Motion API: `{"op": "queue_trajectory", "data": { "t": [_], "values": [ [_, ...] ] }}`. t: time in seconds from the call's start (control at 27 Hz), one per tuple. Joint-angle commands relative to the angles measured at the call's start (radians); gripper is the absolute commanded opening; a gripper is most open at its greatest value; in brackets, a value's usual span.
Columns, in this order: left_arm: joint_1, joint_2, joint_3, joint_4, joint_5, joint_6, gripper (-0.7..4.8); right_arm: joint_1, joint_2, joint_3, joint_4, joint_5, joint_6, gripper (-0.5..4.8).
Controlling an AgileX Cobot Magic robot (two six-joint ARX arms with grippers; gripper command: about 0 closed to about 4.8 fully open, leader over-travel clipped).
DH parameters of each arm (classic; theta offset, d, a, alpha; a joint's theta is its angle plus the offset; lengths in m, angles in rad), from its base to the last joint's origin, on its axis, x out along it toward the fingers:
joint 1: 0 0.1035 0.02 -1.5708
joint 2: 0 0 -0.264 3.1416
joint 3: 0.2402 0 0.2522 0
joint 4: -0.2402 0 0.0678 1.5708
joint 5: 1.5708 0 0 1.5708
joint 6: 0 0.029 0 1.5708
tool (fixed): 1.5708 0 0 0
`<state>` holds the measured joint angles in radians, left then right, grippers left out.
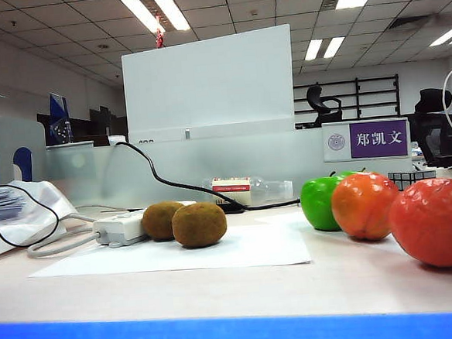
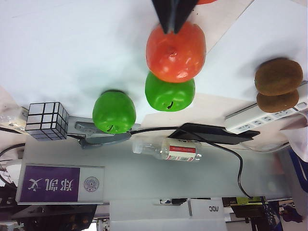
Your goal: Put the same fruits together.
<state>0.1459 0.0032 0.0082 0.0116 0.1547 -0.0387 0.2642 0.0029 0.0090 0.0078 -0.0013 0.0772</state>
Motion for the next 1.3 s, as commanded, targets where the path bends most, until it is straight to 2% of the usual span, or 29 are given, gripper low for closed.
{"op": "queue_trajectory", "data": {
  "t": [0.04,0.3,0.59,1.3],
  "values": [
    [-0.047,-0.002,0.001,0.011,0.007,0.005,-0.05,0.0,-0.002,-0.007,0.011,0.0,-0.003,0.02],
    [-0.085,-0.002,0.001,0.008,0.002,-0.004,-0.05,0.0,-0.002,-0.007,0.011,0.0,-0.003,0.02],
    [-0.117,-0.002,0.001,-0.024,-0.089,-0.047,-0.05,0.0,-0.001,-0.007,0.011,0.0,-0.003,0.02],
    [-0.126,-0.002,0.001,-0.062,-0.089,-0.052,-0.05,0.0,-0.001,-0.007,0.011,0.0,-0.003,0.02]
  ]
}}
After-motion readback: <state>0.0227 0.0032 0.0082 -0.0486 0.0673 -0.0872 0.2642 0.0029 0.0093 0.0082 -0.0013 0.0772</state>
